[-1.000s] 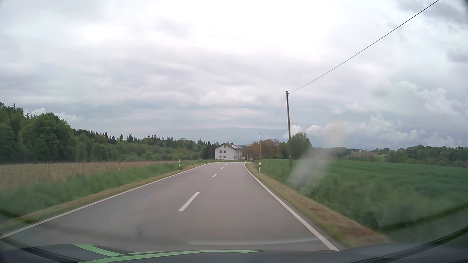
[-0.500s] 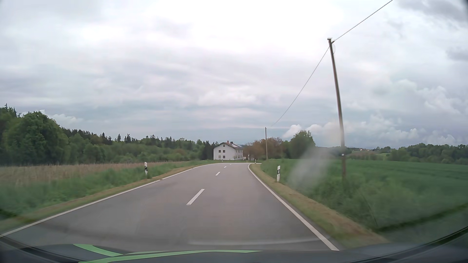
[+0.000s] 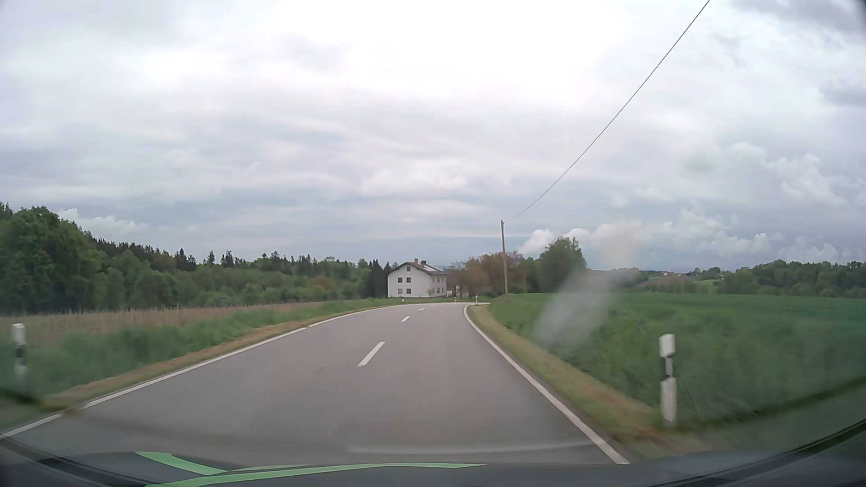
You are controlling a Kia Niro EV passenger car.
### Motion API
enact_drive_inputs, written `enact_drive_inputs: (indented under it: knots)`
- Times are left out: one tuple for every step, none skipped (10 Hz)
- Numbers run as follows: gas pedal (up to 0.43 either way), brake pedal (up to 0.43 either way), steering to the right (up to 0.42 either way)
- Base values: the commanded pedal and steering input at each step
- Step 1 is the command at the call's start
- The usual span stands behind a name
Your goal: Follow the waypoints while adhering to traffic rules and regulations
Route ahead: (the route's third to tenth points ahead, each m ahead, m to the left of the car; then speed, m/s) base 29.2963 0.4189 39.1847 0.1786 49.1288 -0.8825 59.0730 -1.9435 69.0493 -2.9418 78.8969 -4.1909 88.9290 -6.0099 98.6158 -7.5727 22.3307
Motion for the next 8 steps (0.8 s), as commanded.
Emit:
enact_drive_inputs:
  knots:
    - [0.15,0.0,0.005]
    - [0.15,0.0,0.005]
    - [0.15,0.0,0.005]
    - [0.15,0.0,0.005]
    - [0.138,0.0,0.006]
    - [0.138,0.0,0.007]
    - [0.138,0.0,0.008]
    - [0.13,0.0,0.009]
